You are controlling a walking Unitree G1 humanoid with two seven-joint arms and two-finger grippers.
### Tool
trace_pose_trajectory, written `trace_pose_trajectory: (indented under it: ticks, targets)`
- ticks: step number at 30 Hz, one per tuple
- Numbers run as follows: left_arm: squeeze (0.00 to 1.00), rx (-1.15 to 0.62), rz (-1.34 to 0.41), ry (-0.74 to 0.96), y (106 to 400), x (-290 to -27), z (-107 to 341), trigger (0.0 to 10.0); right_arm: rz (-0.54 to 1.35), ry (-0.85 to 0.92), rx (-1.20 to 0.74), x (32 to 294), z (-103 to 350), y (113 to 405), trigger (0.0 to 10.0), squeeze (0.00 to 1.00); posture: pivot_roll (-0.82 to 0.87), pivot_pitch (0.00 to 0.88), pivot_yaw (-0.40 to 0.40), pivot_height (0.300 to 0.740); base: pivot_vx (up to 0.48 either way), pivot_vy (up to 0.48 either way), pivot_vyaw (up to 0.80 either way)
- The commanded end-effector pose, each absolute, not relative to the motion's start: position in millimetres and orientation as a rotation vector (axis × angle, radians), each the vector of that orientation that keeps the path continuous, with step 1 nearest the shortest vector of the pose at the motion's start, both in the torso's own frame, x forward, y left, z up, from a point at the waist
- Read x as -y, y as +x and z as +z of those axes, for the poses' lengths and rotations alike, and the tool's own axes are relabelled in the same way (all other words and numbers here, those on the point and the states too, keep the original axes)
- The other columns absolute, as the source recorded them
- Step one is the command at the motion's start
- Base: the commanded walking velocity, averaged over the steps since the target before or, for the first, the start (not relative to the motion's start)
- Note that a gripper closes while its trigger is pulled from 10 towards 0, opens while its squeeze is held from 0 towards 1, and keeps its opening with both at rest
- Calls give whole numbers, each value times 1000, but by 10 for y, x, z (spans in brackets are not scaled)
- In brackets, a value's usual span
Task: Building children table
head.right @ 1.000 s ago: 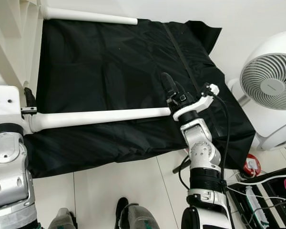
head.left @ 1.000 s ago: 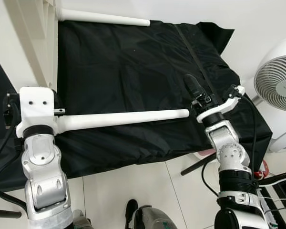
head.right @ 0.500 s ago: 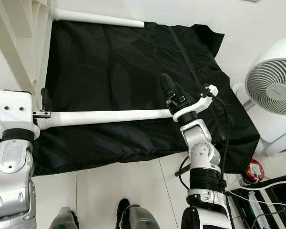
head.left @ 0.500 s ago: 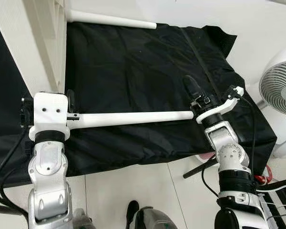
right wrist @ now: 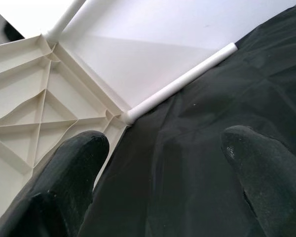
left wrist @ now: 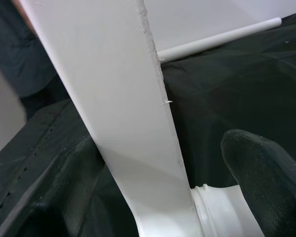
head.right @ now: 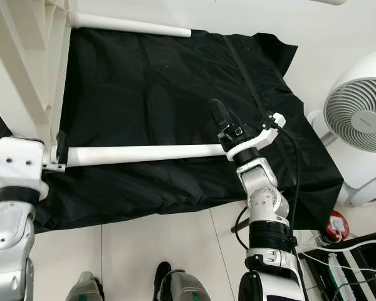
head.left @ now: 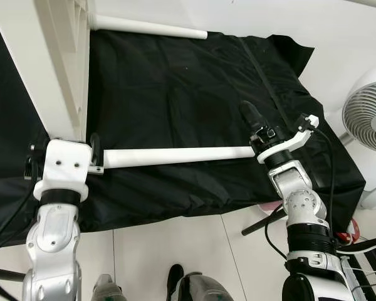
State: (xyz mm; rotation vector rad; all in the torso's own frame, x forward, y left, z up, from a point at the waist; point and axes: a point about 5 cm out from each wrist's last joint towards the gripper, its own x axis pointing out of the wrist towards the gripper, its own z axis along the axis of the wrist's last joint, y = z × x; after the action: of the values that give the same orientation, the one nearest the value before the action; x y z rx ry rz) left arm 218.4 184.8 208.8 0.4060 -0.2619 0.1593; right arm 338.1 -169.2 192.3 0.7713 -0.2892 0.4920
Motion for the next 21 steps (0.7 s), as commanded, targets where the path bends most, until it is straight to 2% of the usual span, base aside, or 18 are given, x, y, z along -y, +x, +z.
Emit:
trace_pose_trajectory:
  ticks: [1,7,13,16,21]
  targets:
    - [0,257,33,412,2159,-1746,2073,10000,473,757,289,1748,1902,3387,10000,0,98,149,-121,740,0,0,0]
    - [0,169,-219,438,2005,-1587,1902,10000,492,742,275,1703,1887,3407,10000,0,116,147,-125,740,0,0,0]
    - [0,130,-386,407,2087,-1376,1805,10000,514,732,258,1651,1858,3405,10000,0,114,143,-124,740,0,0,0]
    - [0,134,-396,405,2100,-1357,1808,10000,516,732,257,1645,1856,3405,10000,0,114,143,-124,740,0,0,0]
    - [0,87,-397,361,2296,-1259,1696,10000,519,721,264,1644,1872,3399,10000,0,95,138,-111,740,0,0,0]
